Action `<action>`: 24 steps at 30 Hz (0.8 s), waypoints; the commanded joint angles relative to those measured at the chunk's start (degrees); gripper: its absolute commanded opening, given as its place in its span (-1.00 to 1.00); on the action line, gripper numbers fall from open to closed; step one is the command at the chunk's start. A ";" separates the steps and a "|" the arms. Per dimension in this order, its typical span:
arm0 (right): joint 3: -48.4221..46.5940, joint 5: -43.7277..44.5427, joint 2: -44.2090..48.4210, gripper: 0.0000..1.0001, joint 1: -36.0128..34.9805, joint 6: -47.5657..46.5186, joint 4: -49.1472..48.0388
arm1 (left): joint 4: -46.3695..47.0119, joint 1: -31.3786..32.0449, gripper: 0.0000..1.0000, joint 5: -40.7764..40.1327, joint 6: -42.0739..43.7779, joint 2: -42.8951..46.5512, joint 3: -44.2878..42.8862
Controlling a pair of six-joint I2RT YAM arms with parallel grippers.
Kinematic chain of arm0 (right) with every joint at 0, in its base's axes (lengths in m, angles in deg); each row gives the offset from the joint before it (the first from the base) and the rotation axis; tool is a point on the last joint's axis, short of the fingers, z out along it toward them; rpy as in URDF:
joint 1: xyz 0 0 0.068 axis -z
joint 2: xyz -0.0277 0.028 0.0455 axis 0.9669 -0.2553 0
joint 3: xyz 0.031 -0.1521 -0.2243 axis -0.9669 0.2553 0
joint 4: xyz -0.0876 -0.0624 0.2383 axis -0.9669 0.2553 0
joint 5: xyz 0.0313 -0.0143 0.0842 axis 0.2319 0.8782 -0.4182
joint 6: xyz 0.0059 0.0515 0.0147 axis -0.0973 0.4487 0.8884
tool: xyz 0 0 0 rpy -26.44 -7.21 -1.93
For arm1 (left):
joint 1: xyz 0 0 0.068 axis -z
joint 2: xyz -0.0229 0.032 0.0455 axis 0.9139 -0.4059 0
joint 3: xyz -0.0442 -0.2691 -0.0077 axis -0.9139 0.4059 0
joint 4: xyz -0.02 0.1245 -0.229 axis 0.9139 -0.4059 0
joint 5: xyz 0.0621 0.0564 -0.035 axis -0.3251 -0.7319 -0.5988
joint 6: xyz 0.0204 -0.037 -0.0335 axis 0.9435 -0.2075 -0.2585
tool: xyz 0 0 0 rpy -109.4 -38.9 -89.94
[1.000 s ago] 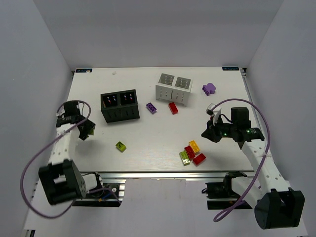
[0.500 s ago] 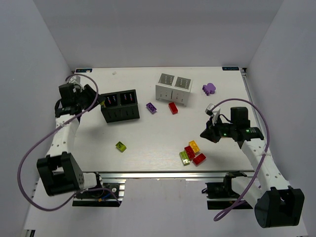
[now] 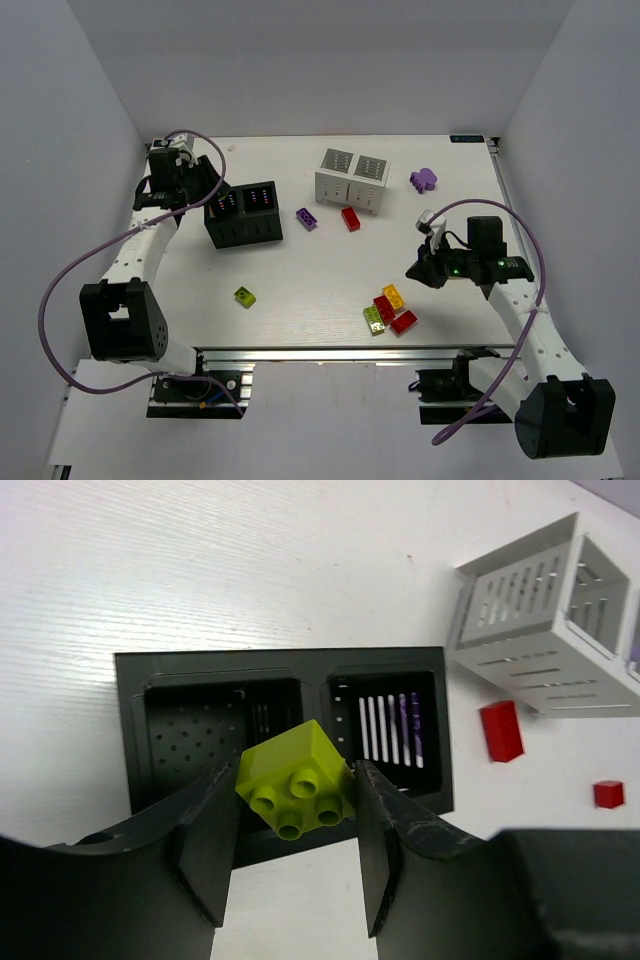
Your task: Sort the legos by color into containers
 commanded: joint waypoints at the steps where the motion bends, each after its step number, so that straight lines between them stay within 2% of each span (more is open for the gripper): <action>1: 0.10 -0.69 -0.15 -0.66 -0.13 -0.54 -1.69 | -1.80 0.86 -0.18 -5.19 1.81 0.93 -1.56; 8: 0.10 -0.60 0.11 -0.58 0.13 -0.54 -1.60 | -3.04 1.91 0.20 -9.24 2.87 0.40 -1.91; 11: 0.10 -0.69 0.02 -0.41 0.04 -0.62 -1.77 | -3.04 2.44 0.27 -8.63 2.69 -0.13 -2.78; 12: 0.19 -0.69 -0.06 -0.27 0.22 -0.80 -1.60 | -3.04 2.44 0.34 -8.54 2.60 -0.30 -3.05; 15: 0.28 -1.04 0.11 -0.01 0.13 -0.98 -1.51 | -3.48 2.97 0.37 -8.63 2.43 -0.04 -4.46; 18: 0.28 -1.13 0.37 0.04 0.22 -1.15 -1.33 | -4.71 2.97 0.36 -9.15 1.81 1.44 -5.86; 20: 0.45 -1.22 0.64 0.01 0.48 -1.24 -1.60 | -5.15 2.97 -0.01 -7.58 -0.11 3.73 -5.34; 21: 0.63 -1.22 0.90 -0.04 0.31 -1.07 -2.47 | -5.32 2.97 -0.33 -6.53 -1.08 7.13 -3.86; 22: 0.98 -0.61 0.99 -0.10 0.48 -0.80 -3.08 | -5.59 2.97 -0.83 -5.39 -2.22 9.08 -2.63; 23: 1.15 -0.08 1.08 -0.37 0.31 0.33 -3.96 | -6.46 2.97 -1.00 -1.98 -4.67 11.01 -1.40; 24: 1.42 0.88 1.17 -0.62 0.39 1.39 -6.32 | -6.99 2.97 -1.00 0.32 -5.82 13.04 2.18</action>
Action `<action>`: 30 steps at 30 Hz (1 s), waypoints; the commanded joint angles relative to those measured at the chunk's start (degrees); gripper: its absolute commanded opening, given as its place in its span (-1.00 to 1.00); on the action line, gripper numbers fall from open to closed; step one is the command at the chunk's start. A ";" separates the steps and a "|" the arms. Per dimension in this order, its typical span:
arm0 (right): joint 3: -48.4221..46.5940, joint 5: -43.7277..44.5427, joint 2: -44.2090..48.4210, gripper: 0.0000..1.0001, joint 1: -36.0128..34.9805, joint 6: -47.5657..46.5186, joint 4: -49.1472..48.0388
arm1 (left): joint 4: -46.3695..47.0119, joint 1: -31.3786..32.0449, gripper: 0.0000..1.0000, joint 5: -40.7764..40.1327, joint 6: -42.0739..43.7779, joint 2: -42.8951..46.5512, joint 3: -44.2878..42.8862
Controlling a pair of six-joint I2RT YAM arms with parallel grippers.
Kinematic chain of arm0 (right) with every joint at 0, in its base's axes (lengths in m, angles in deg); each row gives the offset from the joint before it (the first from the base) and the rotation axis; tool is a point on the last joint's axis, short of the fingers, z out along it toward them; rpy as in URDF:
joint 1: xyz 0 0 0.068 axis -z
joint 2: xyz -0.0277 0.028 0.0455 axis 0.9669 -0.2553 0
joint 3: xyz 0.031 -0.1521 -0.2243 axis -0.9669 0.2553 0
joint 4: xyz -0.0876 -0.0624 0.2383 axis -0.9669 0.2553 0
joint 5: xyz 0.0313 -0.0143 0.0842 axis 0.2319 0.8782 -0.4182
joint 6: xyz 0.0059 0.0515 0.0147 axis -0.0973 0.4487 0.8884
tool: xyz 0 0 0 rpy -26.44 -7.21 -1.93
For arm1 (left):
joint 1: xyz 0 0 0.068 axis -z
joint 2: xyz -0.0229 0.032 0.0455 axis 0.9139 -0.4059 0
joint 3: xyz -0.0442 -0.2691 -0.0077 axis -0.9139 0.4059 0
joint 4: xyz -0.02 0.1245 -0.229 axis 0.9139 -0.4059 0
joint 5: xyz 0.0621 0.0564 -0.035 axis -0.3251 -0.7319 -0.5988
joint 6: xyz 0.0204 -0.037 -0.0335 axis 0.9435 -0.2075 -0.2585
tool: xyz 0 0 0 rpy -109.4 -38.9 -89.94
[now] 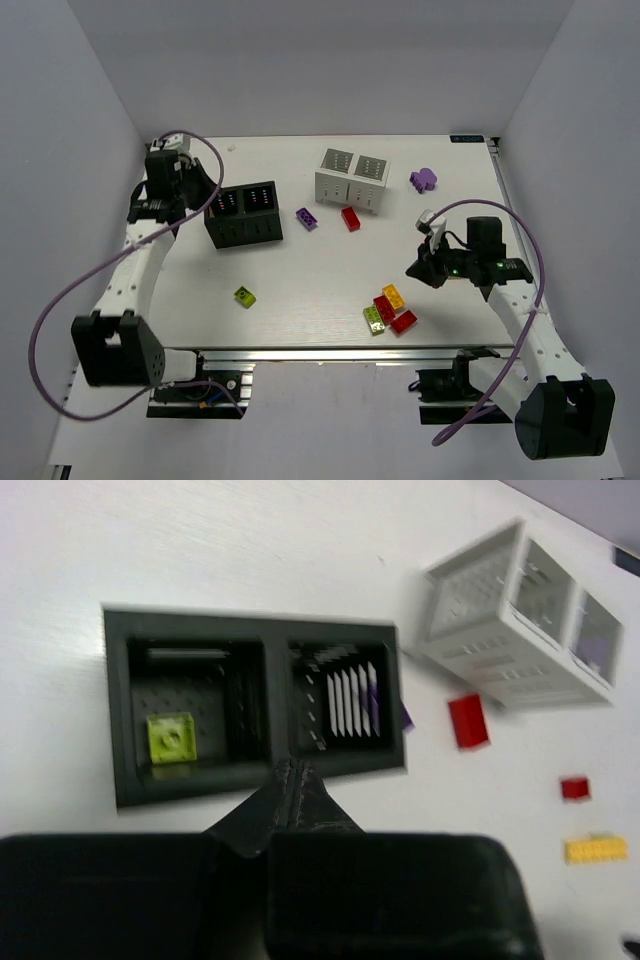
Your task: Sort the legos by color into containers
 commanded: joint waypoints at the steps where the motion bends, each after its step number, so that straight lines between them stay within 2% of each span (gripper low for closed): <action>1: 1.00 2.87 0.95 -0.86 0.24 2.81 -6.05 | -3.17 0.19 -1.00 8.18 -5.35 12.27 5.60; 2: 1.53 4.02 0.77 -0.98 -0.02 4.04 -7.54 | -4.13 0.71 -1.00 10.11 -7.19 14.05 7.79; 4: 1.36 7.79 -0.45 -0.96 -0.02 7.03 -10.71 | -8.26 1.41 -1.00 13.46 -8.52 19.48 14.54; 5: 0.66 9.03 -1.85 -0.66 -0.20 8.35 -11.51 | -10.10 2.20 -0.90 13.56 -9.92 21.61 16.76; 6: -0.04 10.18 -2.82 -0.48 -0.20 10.10 -11.86 | -10.47 2.21 -0.79 14.25 -10.63 23.80 19.04; 7: -0.75 11.93 -3.70 -0.32 -0.29 10.64 -11.52 | -11.60 3.08 -0.65 14.26 -11.50 27.39 22.72; 8: -1.19 12.99 -4.41 -0.07 0.06 11.26 -11.43 | -12.83 3.09 -0.45 13.83 -11.77 28.82 23.97; 9: -1.37 13.61 -5.46 -0.01 0.15 11.70 -11.51 | -15.71 3.87 -0.16 12.52 -11.95 29.97 24.94; 12: -0.76 15.46 -5.12 0.14 0.33 12.49 -12.13 | -18.73 5.46 0.32 10.14 -12.04 31.20 28.55; 14: -0.58 15.46 -4.42 0.25 0.50 12.67 -12.30 | -19.51 6.17 0.39 7.86 -12.39 31.03 30.14; 15: -0.40 15.37 -4.15 0.26 0.42 12.67 -12.31 | -19.61 6.69 0.76 6.97 -12.83 30.77 30.49; 19: -0.14 14.94 -3.27 0.28 0.94 12.49 -12.04 | -18.91 8.71 0.82 2.58 -16.95 28.75 32.07; 23: -0.31 14.58 -1.96 0.28 1.03 12.49 -11.95 | -14.44 10.91 0.82 0.46 -21.08 24.45 34.35; 25: -0.05 14.67 -1.17 0.28 1.29 12.49 -11.87 | -14.42 12.48 0.82 -1.90 -23.36 20.93 34.18; 30: 0.21 14.23 0.33 0.28 1.29 12.58 -11.43 | -13.72 15.04 0.79 -9.56 -26.71 18.91 34.71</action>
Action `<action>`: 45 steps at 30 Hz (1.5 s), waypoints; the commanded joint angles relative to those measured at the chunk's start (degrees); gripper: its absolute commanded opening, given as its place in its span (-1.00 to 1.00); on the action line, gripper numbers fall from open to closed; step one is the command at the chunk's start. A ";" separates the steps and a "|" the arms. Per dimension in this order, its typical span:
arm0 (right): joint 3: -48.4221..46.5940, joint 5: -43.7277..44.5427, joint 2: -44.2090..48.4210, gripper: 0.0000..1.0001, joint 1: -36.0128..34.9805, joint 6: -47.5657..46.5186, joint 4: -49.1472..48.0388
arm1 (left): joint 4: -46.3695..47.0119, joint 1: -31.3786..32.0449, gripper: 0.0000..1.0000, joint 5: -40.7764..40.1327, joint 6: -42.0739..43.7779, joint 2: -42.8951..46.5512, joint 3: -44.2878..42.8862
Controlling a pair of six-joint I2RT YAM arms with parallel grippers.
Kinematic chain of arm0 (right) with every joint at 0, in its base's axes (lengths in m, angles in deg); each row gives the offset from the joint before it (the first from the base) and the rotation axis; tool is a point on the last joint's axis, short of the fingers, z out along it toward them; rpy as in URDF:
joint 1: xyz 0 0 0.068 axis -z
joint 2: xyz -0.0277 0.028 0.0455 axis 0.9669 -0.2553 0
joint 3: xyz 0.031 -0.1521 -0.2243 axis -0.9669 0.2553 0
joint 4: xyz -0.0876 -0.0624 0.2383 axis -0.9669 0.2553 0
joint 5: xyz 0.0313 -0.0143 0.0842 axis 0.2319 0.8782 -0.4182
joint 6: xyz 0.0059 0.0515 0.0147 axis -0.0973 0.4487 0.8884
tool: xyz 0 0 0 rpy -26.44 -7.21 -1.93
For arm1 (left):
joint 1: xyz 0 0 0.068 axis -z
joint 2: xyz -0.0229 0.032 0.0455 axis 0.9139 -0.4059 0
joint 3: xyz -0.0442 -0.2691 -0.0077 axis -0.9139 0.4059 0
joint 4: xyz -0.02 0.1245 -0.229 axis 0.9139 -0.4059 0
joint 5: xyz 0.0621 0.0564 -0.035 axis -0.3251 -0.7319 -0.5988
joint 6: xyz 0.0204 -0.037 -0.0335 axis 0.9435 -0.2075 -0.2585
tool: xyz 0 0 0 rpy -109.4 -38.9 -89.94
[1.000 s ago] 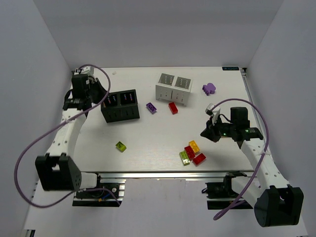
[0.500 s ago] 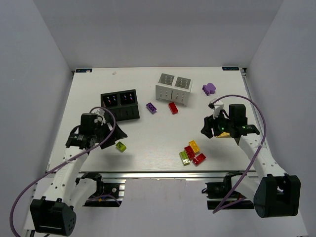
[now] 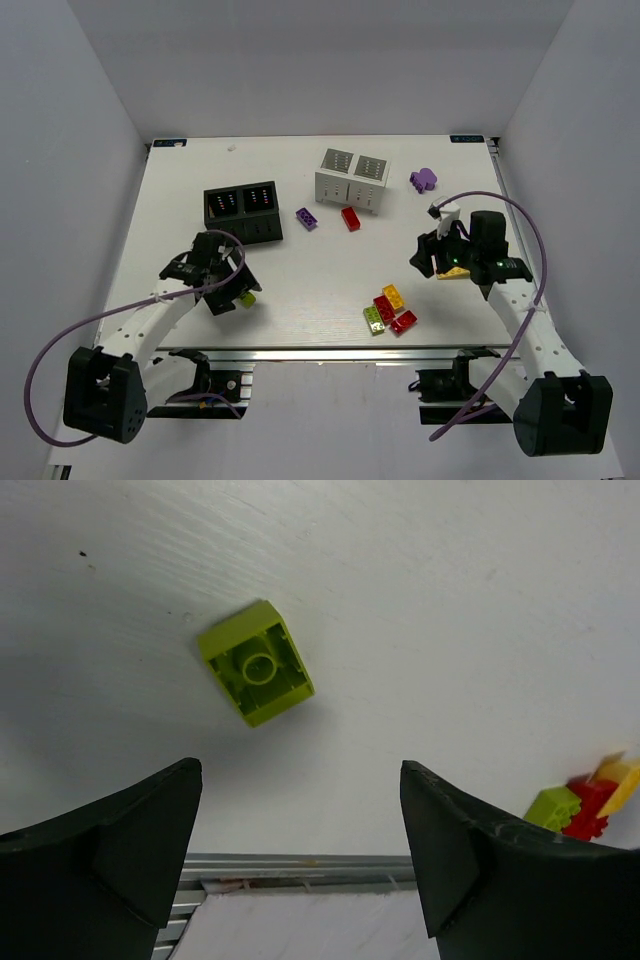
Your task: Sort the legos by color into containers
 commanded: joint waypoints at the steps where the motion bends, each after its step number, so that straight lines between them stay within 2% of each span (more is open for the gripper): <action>1: -0.68 -0.50 2.01 0.29 0.07 0.49 -1.22 | 2.82 1.12 0.79 -7.82 -4.29 -0.37 0.61; 5: -0.51 -0.68 3.42 0.28 0.25 0.49 -1.31 | 5.55 3.22 0.77 -11.87 -5.88 -5.81 0.35; 10: -0.24 0.03 4.83 0.28 0.51 0.41 -1.22 | 7.57 5.51 0.63 -14.61 -6.23 -13.63 -1.05; 13: -0.07 0.20 5.62 0.28 0.60 0.41 -1.22 | 7.14 6.92 0.55 -16.63 -6.58 -15.32 -2.02; 18: 0.02 0.20 6.33 0.28 0.86 0.41 -1.22 | 6.17 8.15 -0.16 -17.86 -7.28 -15.32 -3.08; 20: -0.07 0.12 6.50 0.28 0.86 0.40 -1.13 | 5.47 8.77 -0.34 -17.86 -7.29 -15.15 -2.90; 21: -0.07 0.03 6.76 0.28 0.69 0.41 -1.13 | 4.86 8.77 -0.51 -17.86 -7.20 -14.97 -2.82; 24: 0.11 0.03 7.20 0.29 0.86 0.40 -1.13 | 4.06 9.90 -0.85 -15.41 -6.33 -13.14 -2.55; 25: 0.11 0.03 7.20 0.29 0.77 0.32 -1.22 | 3.89 9.91 -1.00 -12.27 -5.71 -12.08 -2.90; 29: 0.20 -0.59 7.29 0.24 1.04 0.05 -0.96 | 6.95 10.96 -1.00 -4.70 4.47 -2.51 -8.07; 31: 0.20 -1.29 7.29 0.12 0.86 -0.21 -0.87 | 4.26 9.57 -1.00 -5.64 10.72 -1.43 -14.83; 32: 0.20 -1.73 7.29 0.07 0.86 -0.38 -0.78 | 2.23 9.04 -1.00 -10.60 12.47 -2.65 -17.99; 33: 0.20 -1.90 7.21 -0.09 0.95 -0.73 -0.61 | -1.35 9.03 -1.00 -12.92 15.28 -3.97 -23.94; 35: 0.55 -2.17 7.38 -0.34 0.86 -1.00 -0.52 | -2.09 9.03 -1.00 -16.09 17.14 -7.40 -27.76; 36: 0.64 -2.17 7.47 -0.63 0.86 -1.35 -0.52 | -1.14 8.42 -1.00 -18.19 18.19 -8.19 -30.21; 37: 0.72 -2.00 7.56 -0.84 0.95 -1.44 -0.60 | 0.09 8.42 -1.00 -19.87 19.16 -9.68 -31.28; 39: 0.90 -1.91 7.47 -0.92 1.04 -1.61 -0.60 | 0.46 7.02 -1.00 -22.42 20.31 -13.01 -34.78; 45: 1.34 -1.91 7.47 -0.92 0.95 -1.79 -0.78 | -0.69 2.54 -1.00 -30.87 23.47 -20.94 -42.10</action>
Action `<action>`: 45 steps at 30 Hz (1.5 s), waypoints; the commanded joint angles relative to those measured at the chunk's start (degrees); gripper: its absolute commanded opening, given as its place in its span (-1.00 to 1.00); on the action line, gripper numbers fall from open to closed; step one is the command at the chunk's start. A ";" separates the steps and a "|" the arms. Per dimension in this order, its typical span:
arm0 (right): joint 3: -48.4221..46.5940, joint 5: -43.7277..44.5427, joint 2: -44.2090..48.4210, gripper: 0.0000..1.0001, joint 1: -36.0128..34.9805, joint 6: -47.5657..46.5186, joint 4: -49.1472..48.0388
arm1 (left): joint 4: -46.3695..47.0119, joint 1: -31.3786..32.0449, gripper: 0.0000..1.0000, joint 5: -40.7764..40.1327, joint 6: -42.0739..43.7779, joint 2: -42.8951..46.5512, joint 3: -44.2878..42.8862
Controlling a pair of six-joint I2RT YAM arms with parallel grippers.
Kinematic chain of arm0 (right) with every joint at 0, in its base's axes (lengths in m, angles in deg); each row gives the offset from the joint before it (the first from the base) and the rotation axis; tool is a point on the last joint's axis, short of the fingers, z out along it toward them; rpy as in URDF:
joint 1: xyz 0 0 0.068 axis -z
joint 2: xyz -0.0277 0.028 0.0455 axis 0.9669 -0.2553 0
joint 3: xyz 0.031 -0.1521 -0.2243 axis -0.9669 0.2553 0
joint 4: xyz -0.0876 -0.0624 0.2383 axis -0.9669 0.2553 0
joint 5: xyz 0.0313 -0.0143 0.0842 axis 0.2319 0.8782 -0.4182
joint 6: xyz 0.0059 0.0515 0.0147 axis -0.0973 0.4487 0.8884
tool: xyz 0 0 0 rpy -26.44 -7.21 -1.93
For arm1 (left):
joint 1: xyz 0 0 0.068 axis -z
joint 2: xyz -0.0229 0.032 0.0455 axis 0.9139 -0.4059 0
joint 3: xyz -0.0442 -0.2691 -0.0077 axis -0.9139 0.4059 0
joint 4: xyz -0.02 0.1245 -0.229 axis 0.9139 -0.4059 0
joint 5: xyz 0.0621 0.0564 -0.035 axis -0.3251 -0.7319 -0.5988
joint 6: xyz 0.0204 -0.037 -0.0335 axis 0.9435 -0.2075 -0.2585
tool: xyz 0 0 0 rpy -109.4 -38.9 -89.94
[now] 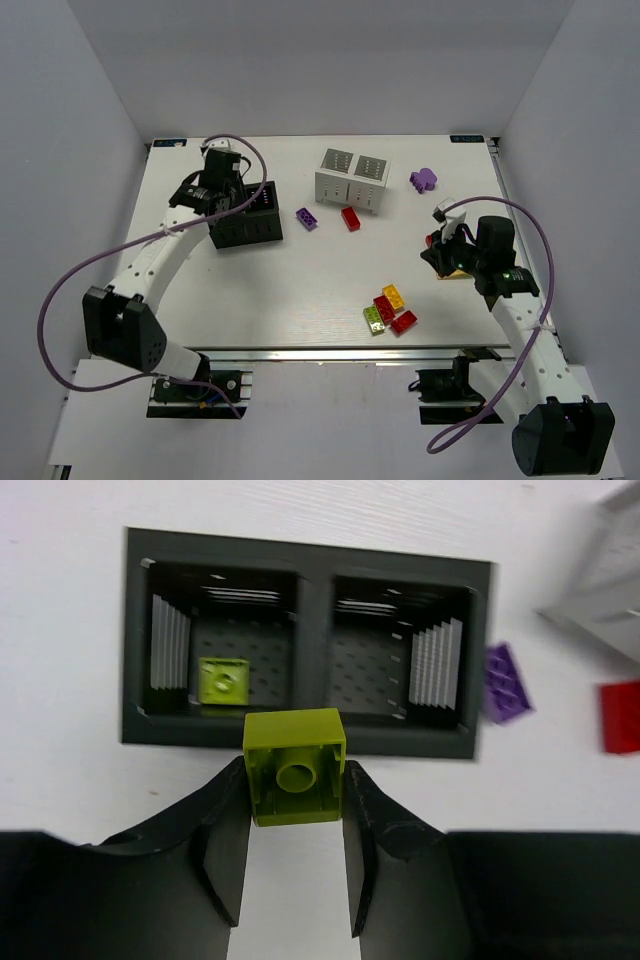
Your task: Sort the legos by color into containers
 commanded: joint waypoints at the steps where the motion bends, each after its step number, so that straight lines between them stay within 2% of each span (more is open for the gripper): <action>1: 0.12 -0.92 0.65 -0.92 0.21 -0.70 -0.87 | 0.33 -2.67 -1.00 -6.93 3.96 -1.84 -2.87; 6: 0.03 -1.27 0.30 -0.89 0.12 -0.88 -0.87 | 3.51 -5.84 -1.00 -8.25 4.67 -4.74 -3.57; 9: 0.03 -1.54 0.03 -0.75 0.21 -1.23 -0.78 | 3.78 -6.63 -1.00 -8.17 4.58 -7.03 -3.66; 11: 0.03 -2.50 0.03 -0.44 0.38 -1.84 -0.34 | 4.57 -7.34 -0.94 -6.86 4.58 -7.12 -2.87; 12: 0.03 -3.12 0.03 -0.31 0.21 -2.19 -0.08 | 4.83 -7.34 -0.61 -6.59 4.49 -7.03 -2.61; 13: -0.06 -4.86 -0.31 -0.03 0.29 -2.72 0.62 | 5.35 -7.34 -0.38 -5.72 4.40 -6.94 -2.17; 16: -0.24 -10.21 -0.49 0.38 0.21 -6.66 3.16 | 5.97 -7.34 0.40 -4.74 4.40 -5.89 -0.85; 18: -0.24 -14.52 -0.67 0.47 -0.14 -10.71 6.06 | 6.06 -7.86 0.56 -4.39 4.40 -5.36 -0.67; 21: -0.24 -19.01 -0.85 0.48 -0.06 -14.92 8.00 | 6.15 -7.86 0.61 -3.95 4.58 -4.75 -1.19; 25: -0.15 -20.78 -1.90 0.40 -0.32 -17.39 9.85 | 5.71 -7.86 0.57 -2.20 4.32 -3.09 -1.90; 27: -0.24 -21.05 -2.60 0.34 -0.67 -19.15 10.55 | 5.98 -7.86 0.25 1.66 3.97 -1.50 -1.20; 28: -0.32 -20.79 -3.56 0.25 -0.76 -20.20 11.26 | 7.37 -7.86 -0.08 4.11 4.14 -0.36 -0.59; 29: -0.67 -20.61 -4.18 0.20 -1.28 -21.34 12.05 | 8.69 -7.08 -0.76 7.27 4.84 2.52 0.46; 30: -0.85 -19.65 -5.40 0.09 -1.72 -22.75 13.79 | 10.09 -6.46 -0.98 15.56 6.15 3.94 3.26; 31: -0.85 -19.12 -6.03 0.04 -2.07 -24.41 14.16 | 13.50 -6.46 -1.00 23.13 6.42 5.78 5.29; 32: -1.11 -18.68 -6.73 0.00 -2.86 -25.56 15.03 | 16.49 -5.85 -1.00 31.12 6.08 8.15 7.92; 33: -1.38 -18.16 -7.26 -0.05 -3.39 -26.53 16.26 | 19.22 -5.84 -1.00 43.39 4.77 8.87 10.47; 35: -1.38 -16.93 -8.58 -0.18 -4.44 -25.15 15.49 | 23.72 -3.22 -0.81 51.38 -0.24 8.01 16.36; 36: -1.29 -15.01 -9.02 -0.20 -4.80 -23.57 13.48 | 24.25 -1.47 -0.59 53.42 -1.73 7.39 17.51; 37: -1.20 -13.86 -9.72 -0.17 -5.06 -21.90 12.15 | 24.17 3.16 -0.43 53.09 -3.75 6.77 18.74; 38: -1.03 -12.19 -9.98 -0.13 -5.24 -16.23 9.97 | 23.91 5.56 -0.30 51.96 -4.55 6.59 20.23; 39: -0.77 -9.22 -10.33 -0.01 -5.33 -13.91 5.85 | 23.21 7.93 -0.19 50.29 -6.56 6.33 20.68; 40: -0.59 -7.27 -10.34 0.07 -5.33 -11.10 3.73 | 21.64 10.31 0.00 46.10 -7.63 6.24 20.95; 41: -0.76 -5.25 -10.43 0.12 -4.98 -5.50 1.27 | 20.84 14.77 0.07 44.49 -8.94 5.89 20.60; 42: -1.46 -1.14 -10.69 0.24 -4.89 -3.79 -0.15 | 19.70 16.90 0.09 42.48 -11.74 4.67 19.90; 45: -3.40 1.71 -11.13 0.38 -4.19 0.69 -1.56 | 13.55 24.29 0.14 32.73 -17.54 1.51 16.48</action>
